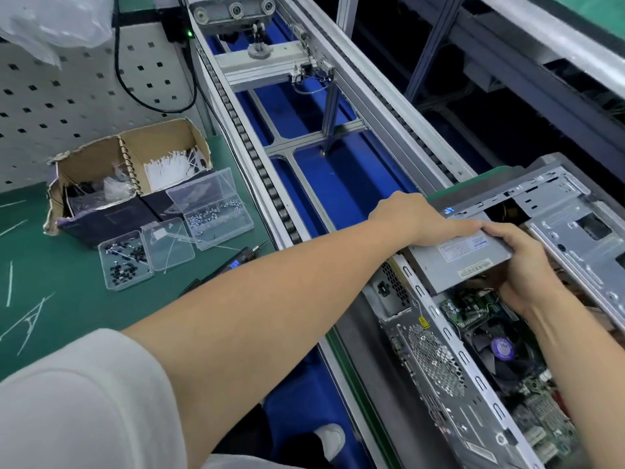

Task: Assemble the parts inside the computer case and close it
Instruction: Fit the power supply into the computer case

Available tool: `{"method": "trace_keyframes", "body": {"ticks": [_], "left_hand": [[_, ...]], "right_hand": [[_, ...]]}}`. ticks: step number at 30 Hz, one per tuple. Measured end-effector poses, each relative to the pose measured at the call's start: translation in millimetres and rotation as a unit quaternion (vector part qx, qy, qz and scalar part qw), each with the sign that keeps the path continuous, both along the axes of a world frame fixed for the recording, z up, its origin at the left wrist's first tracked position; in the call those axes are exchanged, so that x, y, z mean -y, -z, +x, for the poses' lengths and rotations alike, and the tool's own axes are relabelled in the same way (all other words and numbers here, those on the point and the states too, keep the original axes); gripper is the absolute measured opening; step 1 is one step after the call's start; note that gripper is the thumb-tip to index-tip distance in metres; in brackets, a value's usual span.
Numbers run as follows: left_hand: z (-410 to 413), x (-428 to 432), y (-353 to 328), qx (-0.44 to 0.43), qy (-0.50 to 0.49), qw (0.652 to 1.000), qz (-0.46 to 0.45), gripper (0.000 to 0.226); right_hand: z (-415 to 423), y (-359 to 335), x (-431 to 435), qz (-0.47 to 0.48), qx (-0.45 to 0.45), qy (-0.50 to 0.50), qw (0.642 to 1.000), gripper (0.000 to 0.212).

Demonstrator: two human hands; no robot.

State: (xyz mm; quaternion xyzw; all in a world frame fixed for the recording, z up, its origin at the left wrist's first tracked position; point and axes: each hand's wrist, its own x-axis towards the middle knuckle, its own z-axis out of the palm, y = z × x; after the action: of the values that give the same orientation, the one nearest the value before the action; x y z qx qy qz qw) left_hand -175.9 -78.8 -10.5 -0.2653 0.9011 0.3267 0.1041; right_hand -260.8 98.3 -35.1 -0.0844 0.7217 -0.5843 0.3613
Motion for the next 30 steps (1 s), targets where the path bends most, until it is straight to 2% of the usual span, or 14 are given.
{"method": "trace_keyframes", "body": {"ticks": [8, 17, 21, 26, 30], "left_hand": [[-1.4, 3.8, 6.1, -0.022, -0.032, 0.998, 0.054, 0.072], [-4.6, 2.7, 7.3, -0.021, -0.007, 0.998, 0.052, 0.057], [-6.0, 3.0, 8.9, -0.021, 0.008, 0.999, 0.046, 0.057], [-2.2, 5.1, 5.5, -0.013, 0.044, 0.998, 0.038, 0.071], [-0.6, 5.1, 1.3, -0.012, 0.082, 0.996, 0.019, 0.070]], "right_hand": [[5.7, 6.3, 3.9, 0.001, -0.004, 0.005, 1.000, 0.026], [-1.7, 14.3, 2.7, 0.022, -0.011, -0.021, 0.999, 0.031], [-1.6, 18.0, 1.5, 0.020, -0.020, -0.025, 0.999, 0.037], [2.8, 16.5, 1.0, 0.017, -0.029, -0.041, 0.999, 0.041], [7.3, 12.9, 1.6, 0.011, -0.033, -0.032, 0.999, 0.045]]}}
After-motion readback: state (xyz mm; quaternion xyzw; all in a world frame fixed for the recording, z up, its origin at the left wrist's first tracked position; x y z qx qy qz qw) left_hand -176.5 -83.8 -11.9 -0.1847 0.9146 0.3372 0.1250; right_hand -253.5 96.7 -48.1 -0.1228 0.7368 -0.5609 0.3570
